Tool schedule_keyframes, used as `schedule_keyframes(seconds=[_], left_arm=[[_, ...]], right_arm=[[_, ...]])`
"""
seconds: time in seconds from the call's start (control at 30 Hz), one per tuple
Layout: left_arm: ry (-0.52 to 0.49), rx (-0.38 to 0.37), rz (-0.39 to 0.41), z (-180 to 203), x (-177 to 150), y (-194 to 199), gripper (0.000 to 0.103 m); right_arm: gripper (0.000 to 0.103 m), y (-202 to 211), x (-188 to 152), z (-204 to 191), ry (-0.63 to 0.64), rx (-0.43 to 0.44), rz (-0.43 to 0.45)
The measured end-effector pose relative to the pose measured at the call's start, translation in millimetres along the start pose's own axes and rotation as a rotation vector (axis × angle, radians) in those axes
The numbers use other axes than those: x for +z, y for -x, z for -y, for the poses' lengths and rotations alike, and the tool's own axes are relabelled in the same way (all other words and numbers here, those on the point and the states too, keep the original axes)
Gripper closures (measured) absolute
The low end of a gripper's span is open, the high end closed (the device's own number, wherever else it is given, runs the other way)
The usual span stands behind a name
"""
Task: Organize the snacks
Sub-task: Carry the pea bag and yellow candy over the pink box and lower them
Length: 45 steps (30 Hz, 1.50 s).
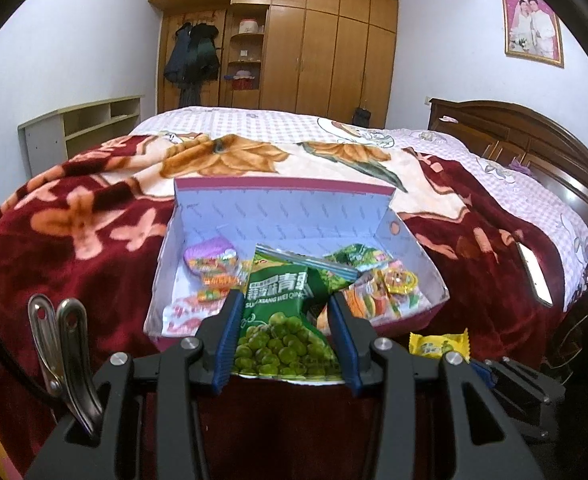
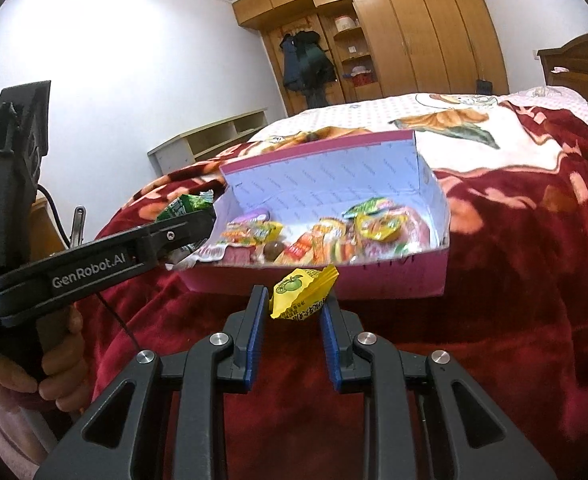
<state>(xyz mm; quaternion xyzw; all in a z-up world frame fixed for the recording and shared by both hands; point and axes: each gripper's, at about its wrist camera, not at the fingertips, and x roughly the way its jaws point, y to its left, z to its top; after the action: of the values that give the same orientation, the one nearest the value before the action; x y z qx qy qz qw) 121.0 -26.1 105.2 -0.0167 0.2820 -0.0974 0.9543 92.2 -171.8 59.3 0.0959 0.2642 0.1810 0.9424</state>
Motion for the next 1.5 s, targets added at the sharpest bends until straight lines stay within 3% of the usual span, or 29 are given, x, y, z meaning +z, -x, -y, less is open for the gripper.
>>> schedule_keyframes(seconds=[0.4,1.13,1.3,1.43,1.5], left_arm=[[0.007,-0.003,0.005,4,19,-34,0.058],[0.024,0.064,-0.033,-10,40,-110,0.058],[0.006,0.129,-0.011,-7,33,-119,0.057],[0.017,0.129,-0.018,-11,32,-124,0.046],[0.022,0.141,-0.019,-13,32,-126,0.045]], right_arm=[[0.076,-15,31,8,0.023,-0.018,0.031],[0.076,-60,72,35,0.018,-0.088,0.046],[0.076,-72,79,46,-0.033,-0.094,0.043],[0.076,-85,79,53,-0.050,-0.106,0.029],[0.076,-90,79,55,-0.047,-0.114,0.020]])
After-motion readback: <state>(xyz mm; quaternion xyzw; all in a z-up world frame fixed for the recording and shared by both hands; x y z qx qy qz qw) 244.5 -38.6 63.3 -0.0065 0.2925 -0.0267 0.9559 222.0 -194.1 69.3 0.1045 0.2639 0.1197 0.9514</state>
